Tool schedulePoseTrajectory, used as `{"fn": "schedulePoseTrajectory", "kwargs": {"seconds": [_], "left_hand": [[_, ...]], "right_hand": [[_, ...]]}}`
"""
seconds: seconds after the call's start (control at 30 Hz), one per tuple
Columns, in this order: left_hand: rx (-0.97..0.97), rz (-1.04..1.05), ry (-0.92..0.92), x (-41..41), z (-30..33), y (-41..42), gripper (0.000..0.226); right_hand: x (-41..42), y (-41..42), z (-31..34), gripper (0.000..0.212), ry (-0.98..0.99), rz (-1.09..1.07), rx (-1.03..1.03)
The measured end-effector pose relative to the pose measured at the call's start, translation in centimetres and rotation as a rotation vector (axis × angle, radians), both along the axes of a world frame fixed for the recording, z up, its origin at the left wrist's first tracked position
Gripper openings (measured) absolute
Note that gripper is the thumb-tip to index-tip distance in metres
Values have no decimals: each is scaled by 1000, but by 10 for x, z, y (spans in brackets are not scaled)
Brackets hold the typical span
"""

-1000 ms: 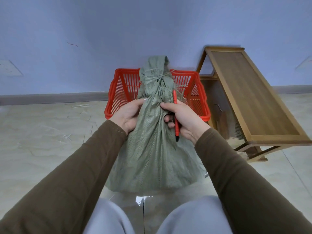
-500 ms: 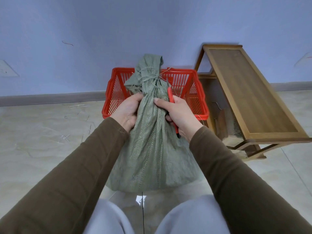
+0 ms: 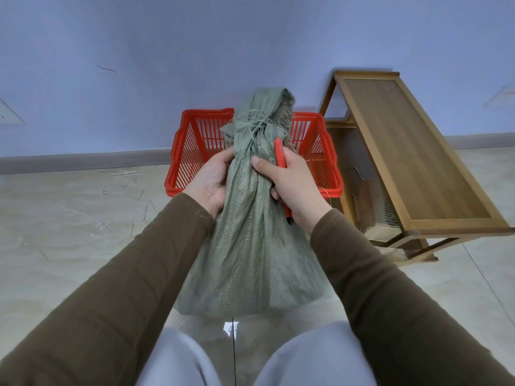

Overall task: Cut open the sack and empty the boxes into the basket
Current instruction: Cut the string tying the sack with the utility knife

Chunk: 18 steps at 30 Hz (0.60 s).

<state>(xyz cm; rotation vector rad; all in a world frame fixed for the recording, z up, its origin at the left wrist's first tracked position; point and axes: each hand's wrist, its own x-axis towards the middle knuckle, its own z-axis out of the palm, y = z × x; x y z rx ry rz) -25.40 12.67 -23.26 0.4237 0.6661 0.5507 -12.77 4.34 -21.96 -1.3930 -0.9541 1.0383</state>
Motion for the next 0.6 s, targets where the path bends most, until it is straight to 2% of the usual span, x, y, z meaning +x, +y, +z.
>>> {"fn": "schedulePoseTrajectory", "kwargs": {"seconds": [0.1, 0.17, 0.23, 0.33, 0.37, 0.47, 0.53, 0.6], "left_hand": [[-59, 56, -8, 0, 3, 1, 55], [-69, 164, -2, 0, 2, 7, 51], [-34, 260, -10, -2, 1, 11, 41], [16, 281, -16, -2, 3, 10, 20], [23, 273, -16, -1, 3, 8, 23], [17, 195, -52, 1, 3, 5, 48], [109, 51, -44, -1, 5, -1, 42], [226, -50, -32, -5, 7, -3, 28]], "right_hand": [[-3, -1, 2, 3, 101, -24, -29], [-2, 0, 3, 2, 153, -56, -65], [-1, 0, 2, 2, 164, -71, -79], [-1, 1, 0, 8, 240, -116, -46], [-2, 1, 0, 9, 288, -140, -31], [-2, 4, -7, 8, 387, -193, -23], [0, 7, -15, 3, 430, -213, -48], [2, 9, -21, 9, 499, -216, -48]]}}
